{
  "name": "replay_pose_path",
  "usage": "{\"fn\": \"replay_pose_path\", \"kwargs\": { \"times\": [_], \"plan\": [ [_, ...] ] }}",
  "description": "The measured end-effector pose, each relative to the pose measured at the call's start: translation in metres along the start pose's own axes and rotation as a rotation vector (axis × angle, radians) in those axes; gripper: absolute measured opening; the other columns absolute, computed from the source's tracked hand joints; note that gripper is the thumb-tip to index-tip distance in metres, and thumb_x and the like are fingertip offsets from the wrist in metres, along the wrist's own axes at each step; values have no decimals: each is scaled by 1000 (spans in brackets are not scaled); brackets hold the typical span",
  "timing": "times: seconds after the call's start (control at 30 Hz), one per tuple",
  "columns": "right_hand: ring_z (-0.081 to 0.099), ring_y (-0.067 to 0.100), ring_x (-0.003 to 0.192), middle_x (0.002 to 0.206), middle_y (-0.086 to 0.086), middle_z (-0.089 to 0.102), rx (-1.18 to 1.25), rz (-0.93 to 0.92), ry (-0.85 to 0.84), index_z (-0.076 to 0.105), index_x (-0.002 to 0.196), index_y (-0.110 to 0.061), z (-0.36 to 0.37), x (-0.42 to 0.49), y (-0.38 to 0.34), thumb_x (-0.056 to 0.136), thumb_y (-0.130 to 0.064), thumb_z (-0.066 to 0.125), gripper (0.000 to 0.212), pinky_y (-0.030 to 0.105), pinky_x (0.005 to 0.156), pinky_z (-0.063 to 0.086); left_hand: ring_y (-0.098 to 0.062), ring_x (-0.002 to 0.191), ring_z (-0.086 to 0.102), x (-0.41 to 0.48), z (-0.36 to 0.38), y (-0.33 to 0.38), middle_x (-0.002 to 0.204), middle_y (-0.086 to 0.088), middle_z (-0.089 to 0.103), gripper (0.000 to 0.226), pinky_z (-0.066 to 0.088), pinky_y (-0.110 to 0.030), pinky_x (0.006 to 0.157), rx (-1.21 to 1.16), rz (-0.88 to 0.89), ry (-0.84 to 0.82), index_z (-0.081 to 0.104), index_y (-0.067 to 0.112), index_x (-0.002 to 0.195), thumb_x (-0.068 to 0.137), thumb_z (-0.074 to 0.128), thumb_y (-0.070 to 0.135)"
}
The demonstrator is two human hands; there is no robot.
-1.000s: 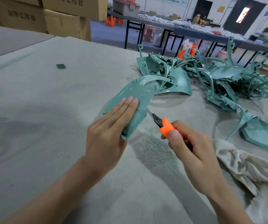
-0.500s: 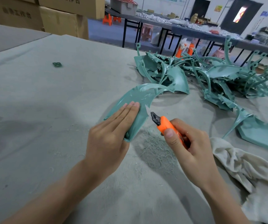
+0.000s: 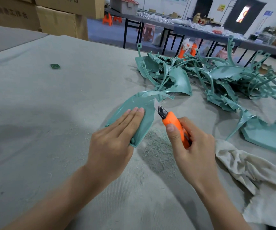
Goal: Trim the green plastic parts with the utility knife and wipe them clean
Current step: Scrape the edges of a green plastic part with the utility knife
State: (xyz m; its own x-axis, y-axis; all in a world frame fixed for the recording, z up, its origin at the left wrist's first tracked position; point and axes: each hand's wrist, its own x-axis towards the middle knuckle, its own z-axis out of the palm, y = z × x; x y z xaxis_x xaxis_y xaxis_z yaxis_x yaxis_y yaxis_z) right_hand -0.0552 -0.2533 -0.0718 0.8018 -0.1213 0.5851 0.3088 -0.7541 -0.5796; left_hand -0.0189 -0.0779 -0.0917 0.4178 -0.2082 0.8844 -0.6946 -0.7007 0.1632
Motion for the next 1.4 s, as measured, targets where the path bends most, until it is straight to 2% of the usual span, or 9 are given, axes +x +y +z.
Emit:
{"fn": "replay_pose_path", "kwargs": {
  "times": [0.4,0.73,0.87,0.97,1.13,1.2,1.27,1.33,1.4],
  "plan": [
    [36,9,43,47,-8,31,-147,30,123,57,83,-25,3,3,7,96,-60,40,41,29,44,25,-21,109,59,-2,5,1,116,-12,66,48,45,-29,95,13,5,22,66,-4,115,73,43,-10],
    [43,8,51,48,-7,29,-157,81,181,54,81,-22,-7,10,25,97,-56,40,41,27,46,20,-13,112,56,-5,9,-2,121,-3,60,61,46,-25,93,-24,-27,107,64,1,117,60,60,-20],
    [38,8,47,51,-10,36,-114,16,127,60,84,-23,-3,8,20,95,-59,44,40,28,48,25,-9,88,58,-2,10,-1,97,3,73,37,44,-13,76,-49,-282,113,68,12,118,81,64,7],
    [41,7,49,52,-12,39,-74,-23,59,63,86,-24,-3,5,17,93,-59,48,39,28,50,28,-1,73,49,5,8,-5,84,12,61,34,35,2,70,-121,-564,161,61,16,122,88,62,23],
    [46,7,51,53,-14,43,-78,-58,11,65,87,-27,-3,4,13,92,-63,48,40,26,50,32,8,65,54,7,10,-27,73,21,56,11,37,-4,60,-223,-859,201,61,15,91,88,68,23],
    [46,10,51,53,-12,45,-70,-31,4,64,87,-27,-2,4,14,90,-68,47,44,28,50,33,2,66,57,7,12,-31,73,15,60,15,46,-19,64,-272,-915,206,62,13,87,88,68,26],
    [42,12,48,52,-5,43,6,28,2,63,88,-26,-3,5,13,81,-77,51,53,29,48,32,-8,70,60,8,10,-29,75,13,63,13,50,-31,68,-344,-922,216,64,17,87,87,69,28],
    [39,12,46,55,0,46,160,98,7,64,92,-26,-6,7,12,72,-80,61,58,30,47,37,1,67,58,9,9,-23,71,19,64,7,48,-20,63,-386,-828,205,61,31,83,86,67,32],
    [42,7,47,56,-4,49,273,130,27,66,100,-32,-9,9,9,72,-66,72,44,22,48,40,7,64,56,10,6,-13,75,31,62,7,41,-7,58,-367,-669,150,59,37,85,87,63,31]
  ]
}}
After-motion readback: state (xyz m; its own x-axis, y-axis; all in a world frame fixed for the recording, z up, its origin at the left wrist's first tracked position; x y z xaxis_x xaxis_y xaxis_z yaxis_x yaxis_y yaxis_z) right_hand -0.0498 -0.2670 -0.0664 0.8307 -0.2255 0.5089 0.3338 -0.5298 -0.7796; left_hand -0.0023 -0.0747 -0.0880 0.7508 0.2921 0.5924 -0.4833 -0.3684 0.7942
